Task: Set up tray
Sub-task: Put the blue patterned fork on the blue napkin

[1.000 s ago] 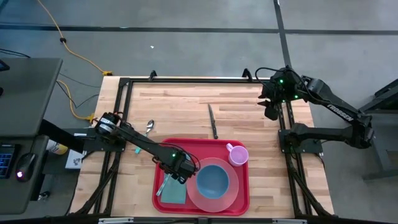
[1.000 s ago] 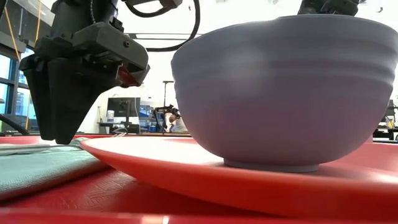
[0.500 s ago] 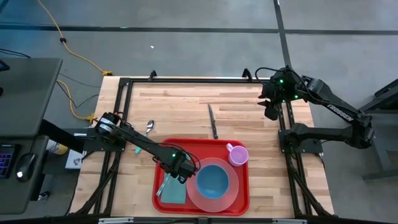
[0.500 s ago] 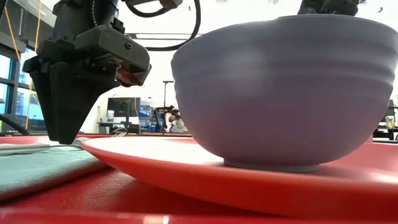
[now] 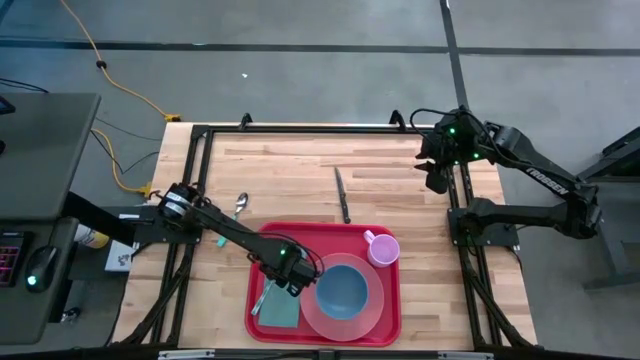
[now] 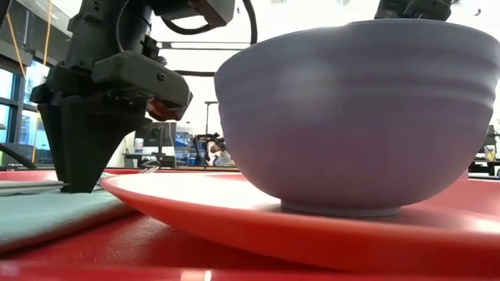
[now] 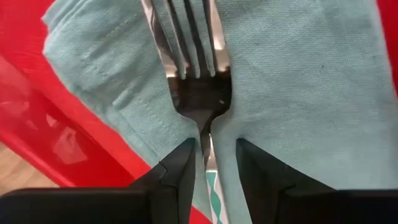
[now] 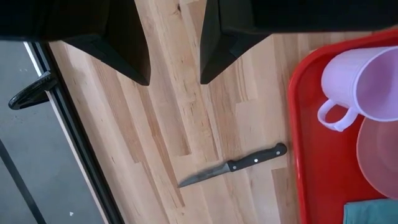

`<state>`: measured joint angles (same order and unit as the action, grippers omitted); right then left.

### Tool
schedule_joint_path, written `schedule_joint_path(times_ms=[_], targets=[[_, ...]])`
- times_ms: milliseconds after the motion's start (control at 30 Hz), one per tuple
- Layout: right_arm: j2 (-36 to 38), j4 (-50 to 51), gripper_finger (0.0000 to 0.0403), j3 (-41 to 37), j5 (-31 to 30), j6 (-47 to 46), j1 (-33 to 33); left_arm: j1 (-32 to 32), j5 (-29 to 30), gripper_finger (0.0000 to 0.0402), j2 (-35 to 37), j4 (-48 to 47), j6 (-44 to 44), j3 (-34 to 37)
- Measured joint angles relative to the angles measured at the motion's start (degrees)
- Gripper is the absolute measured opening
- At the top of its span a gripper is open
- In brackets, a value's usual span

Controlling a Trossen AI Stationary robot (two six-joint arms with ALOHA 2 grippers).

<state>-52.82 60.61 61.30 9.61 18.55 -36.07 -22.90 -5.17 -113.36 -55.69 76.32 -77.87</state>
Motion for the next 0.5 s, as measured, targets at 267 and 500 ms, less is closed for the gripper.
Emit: schedule_joint_path(times_ms=[267, 500], targets=[[0.0, -0.1, 0.0119, 0.0, 0.0, 0.0, 0.0, 0.0, -1.3, 0.01, 0.0, -0.7, 0.0, 0.0], [0.0, -0.1, 0.0119, 0.0, 0.0, 0.0, 0.0, 0.0, -2.0, 0.0024, 0.0, -1.2, 0.1, 0.0]])
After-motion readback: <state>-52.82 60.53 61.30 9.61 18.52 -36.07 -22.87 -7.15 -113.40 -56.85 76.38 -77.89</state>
